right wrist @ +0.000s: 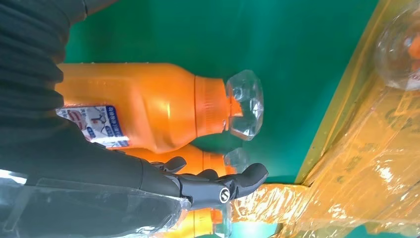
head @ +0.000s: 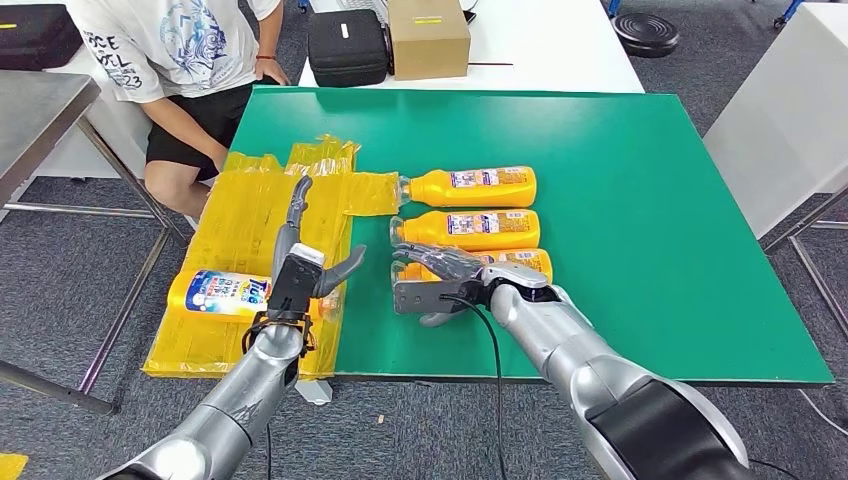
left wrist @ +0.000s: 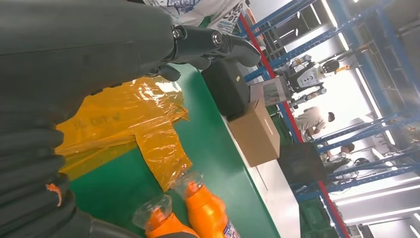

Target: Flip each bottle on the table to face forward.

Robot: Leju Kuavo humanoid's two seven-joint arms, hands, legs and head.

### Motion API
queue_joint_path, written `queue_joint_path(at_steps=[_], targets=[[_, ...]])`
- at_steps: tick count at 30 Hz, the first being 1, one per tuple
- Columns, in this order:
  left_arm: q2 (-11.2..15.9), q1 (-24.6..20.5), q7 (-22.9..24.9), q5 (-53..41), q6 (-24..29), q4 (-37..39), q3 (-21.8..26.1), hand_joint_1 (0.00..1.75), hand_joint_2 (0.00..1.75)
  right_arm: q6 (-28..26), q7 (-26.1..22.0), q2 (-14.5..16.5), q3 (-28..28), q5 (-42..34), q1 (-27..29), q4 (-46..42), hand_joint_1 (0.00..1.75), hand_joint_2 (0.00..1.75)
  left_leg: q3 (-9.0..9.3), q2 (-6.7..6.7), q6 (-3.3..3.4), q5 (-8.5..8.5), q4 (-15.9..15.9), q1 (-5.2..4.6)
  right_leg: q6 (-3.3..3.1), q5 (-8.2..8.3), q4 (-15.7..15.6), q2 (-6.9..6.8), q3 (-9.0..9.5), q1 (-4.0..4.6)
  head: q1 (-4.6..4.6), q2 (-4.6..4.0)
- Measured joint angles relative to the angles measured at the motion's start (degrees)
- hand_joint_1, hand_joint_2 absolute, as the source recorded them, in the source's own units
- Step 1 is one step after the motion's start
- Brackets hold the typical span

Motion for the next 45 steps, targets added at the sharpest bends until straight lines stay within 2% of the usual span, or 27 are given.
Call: queue_joint_path(at_steps=[12, 18, 45], targets=[[0.8, 0.7, 0.3, -0.8, 0.0, 0.0, 0.0, 0.0, 1.75, -5.2, 0.0, -1.6, 0.8, -1.1, -0.9, 0.0, 0.0, 1.75, 0.0, 0.0, 0.01, 0.0, 0.0, 0.0, 0.0, 0.0, 0.0, 0.0, 0.0, 0.0, 0.0, 0.0], [1.2, 1.8, 0.3, -1.6, 0.0, -0.9, 0.1, 0.0, 1.75, -9.4, 0.8, -2.8, 0.9, -1.6, -0.9, -1.5, 0.0, 1.75, 0.0, 0.0, 0.01, 0.0, 0.0, 0.0, 0.0, 0.0, 0.0, 0.0, 0.0, 0.0, 0.01, 0.0], [1.8, 3.3, 2.2, -3.9, -1.8, -3.5, 0.5, 0.0, 1.75, -8.3, 2.3, -5.6, 1.5, -2.1, 1.9, -1.0, 0.0, 1.75, 0.0, 0.0, 0.01, 0.0, 0.0, 0.0, 0.0, 0.0, 0.0, 0.0, 0.0, 0.0, 0.0, 0.0]])
